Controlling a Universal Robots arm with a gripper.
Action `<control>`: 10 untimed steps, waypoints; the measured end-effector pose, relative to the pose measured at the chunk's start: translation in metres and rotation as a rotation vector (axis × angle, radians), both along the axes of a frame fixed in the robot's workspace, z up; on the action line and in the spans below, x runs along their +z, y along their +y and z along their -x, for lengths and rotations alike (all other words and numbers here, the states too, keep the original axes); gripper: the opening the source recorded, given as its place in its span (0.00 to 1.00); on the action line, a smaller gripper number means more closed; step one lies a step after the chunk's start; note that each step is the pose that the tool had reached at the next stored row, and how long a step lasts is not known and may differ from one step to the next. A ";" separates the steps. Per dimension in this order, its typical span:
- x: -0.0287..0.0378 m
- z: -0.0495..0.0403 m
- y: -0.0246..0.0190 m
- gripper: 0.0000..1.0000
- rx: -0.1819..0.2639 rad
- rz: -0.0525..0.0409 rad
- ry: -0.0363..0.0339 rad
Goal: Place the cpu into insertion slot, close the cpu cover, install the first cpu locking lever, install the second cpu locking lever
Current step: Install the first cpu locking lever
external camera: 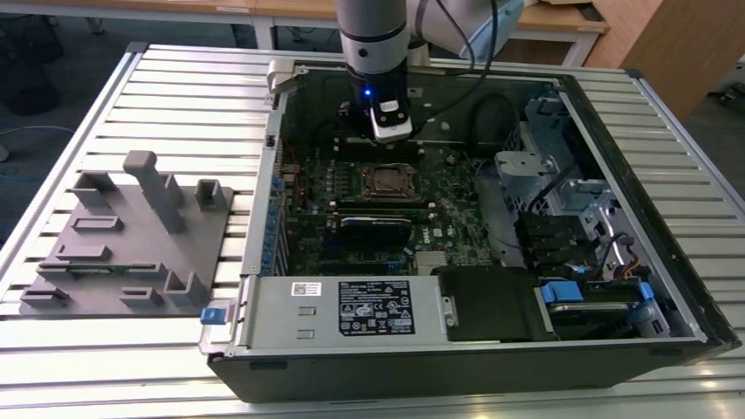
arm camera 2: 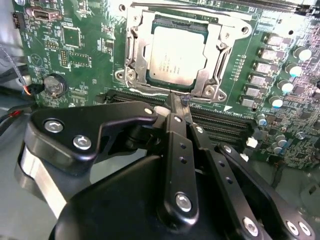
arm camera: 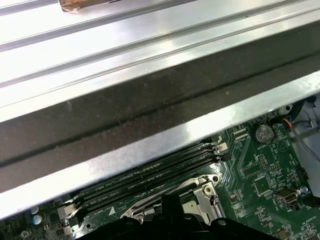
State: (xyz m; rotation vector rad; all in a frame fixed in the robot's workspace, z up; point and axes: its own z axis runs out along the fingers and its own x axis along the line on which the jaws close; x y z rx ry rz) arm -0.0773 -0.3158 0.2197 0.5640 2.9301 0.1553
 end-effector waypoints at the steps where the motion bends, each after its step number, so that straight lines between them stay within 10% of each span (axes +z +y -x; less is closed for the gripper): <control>1: 0.0000 0.0000 0.0000 0.10 0.000 0.0000 0.0000; 4: 0.0001 -0.0001 0.0000 0.10 0.000 0.0001 0.0056; 8: -0.0008 -0.0002 0.0000 0.10 0.000 0.0003 0.0672; 10: -0.0008 -0.0002 0.0000 0.10 0.000 0.0005 0.0786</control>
